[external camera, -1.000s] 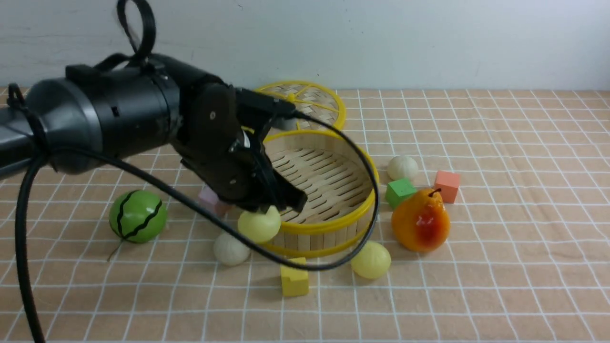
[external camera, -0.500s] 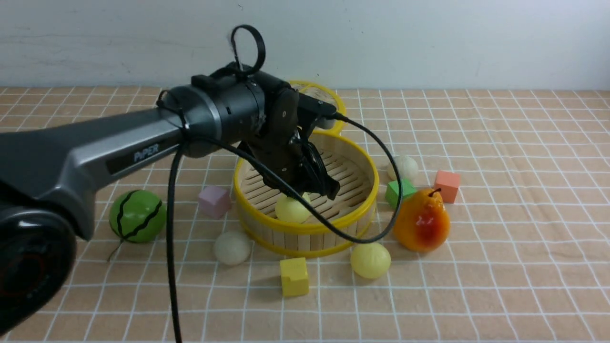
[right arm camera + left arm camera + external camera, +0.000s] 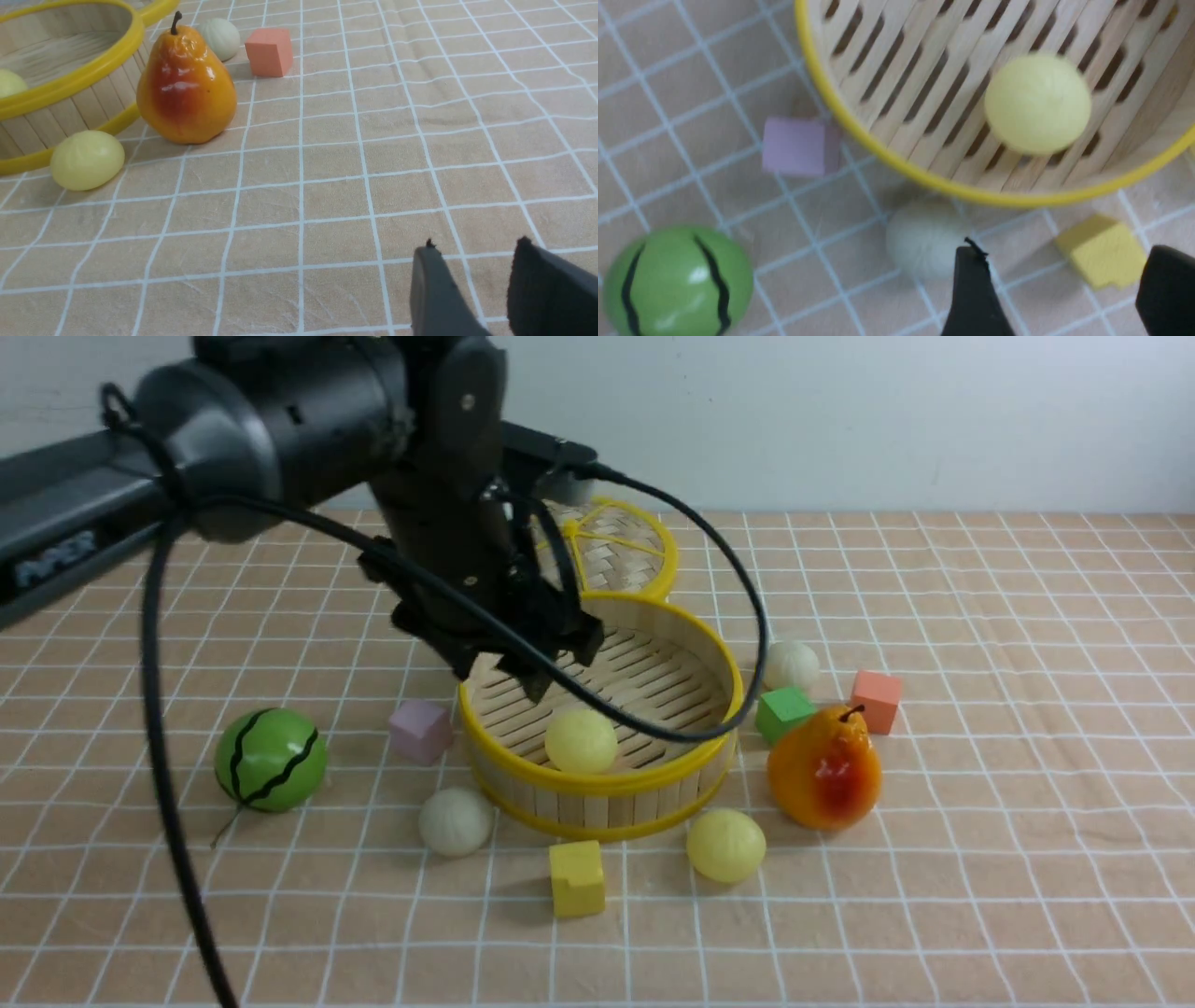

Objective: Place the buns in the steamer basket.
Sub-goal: Use the left arm to put the steamed stuffed bun into the steamer, then use the left arm to grab a steamed stuffed bun

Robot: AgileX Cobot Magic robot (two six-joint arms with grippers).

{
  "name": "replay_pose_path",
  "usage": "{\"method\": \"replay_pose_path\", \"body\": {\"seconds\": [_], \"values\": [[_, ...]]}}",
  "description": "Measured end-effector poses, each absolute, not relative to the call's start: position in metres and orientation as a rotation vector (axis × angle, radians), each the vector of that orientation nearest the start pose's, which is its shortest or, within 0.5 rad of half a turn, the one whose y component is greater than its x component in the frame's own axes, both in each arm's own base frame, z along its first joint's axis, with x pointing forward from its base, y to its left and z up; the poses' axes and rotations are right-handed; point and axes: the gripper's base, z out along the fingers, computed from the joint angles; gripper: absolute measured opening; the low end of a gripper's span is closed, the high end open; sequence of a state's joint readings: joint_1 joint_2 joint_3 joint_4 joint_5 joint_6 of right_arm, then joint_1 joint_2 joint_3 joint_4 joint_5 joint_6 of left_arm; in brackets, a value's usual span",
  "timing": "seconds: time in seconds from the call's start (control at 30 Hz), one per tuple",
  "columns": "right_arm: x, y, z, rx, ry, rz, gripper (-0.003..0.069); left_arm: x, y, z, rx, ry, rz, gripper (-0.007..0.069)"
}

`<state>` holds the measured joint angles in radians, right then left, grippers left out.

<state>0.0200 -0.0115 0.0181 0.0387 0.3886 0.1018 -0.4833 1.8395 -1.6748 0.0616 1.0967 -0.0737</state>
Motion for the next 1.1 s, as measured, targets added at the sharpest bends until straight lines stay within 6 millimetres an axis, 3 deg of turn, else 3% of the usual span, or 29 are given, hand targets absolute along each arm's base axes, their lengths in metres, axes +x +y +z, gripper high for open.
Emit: {"method": "replay_pose_path", "body": {"seconds": [0.07, 0.1, 0.13, 0.2, 0.3, 0.57, 0.87, 1.1], "values": [[0.052, 0.002, 0.173, 0.100, 1.878, 0.122, 0.0239, 0.354, -0.171, 0.295, 0.558, 2.718, -0.078, 0.0394], [0.052, 0.002, 0.173, 0.100, 1.878, 0.122, 0.0239, 0.354, -0.155, 0.269, 0.515, 2.790, -0.102, 0.0337], [0.052, 0.002, 0.173, 0.100, 1.878, 0.122, 0.0239, 0.355, -0.151, 0.261, 0.501, 2.800, -0.115, 0.0311], [0.052, 0.002, 0.173, 0.100, 1.878, 0.122, 0.0239, 0.355, -0.145, 0.239, 0.495, 2.836, -0.158, 0.0253], [0.052, 0.002, 0.173, 0.100, 1.878, 0.122, 0.0239, 0.357, -0.144, 0.222, 0.548, 2.822, -0.196, 0.0213], [0.052, 0.002, 0.173, 0.100, 1.878, 0.122, 0.0239, 0.371, -0.147, 0.218, 0.600, 2.683, -0.168, 0.0246], [0.052, 0.002, 0.173, 0.100, 1.878, 0.122, 0.0239, 0.380, -0.146, 0.190, 0.611, 2.718, -0.138, 0.0266], [0.052, 0.002, 0.173, 0.100, 1.878, 0.122, 0.0239, 0.383, -0.148, 0.187, 0.604, 2.705, -0.142, 0.0253]]}}
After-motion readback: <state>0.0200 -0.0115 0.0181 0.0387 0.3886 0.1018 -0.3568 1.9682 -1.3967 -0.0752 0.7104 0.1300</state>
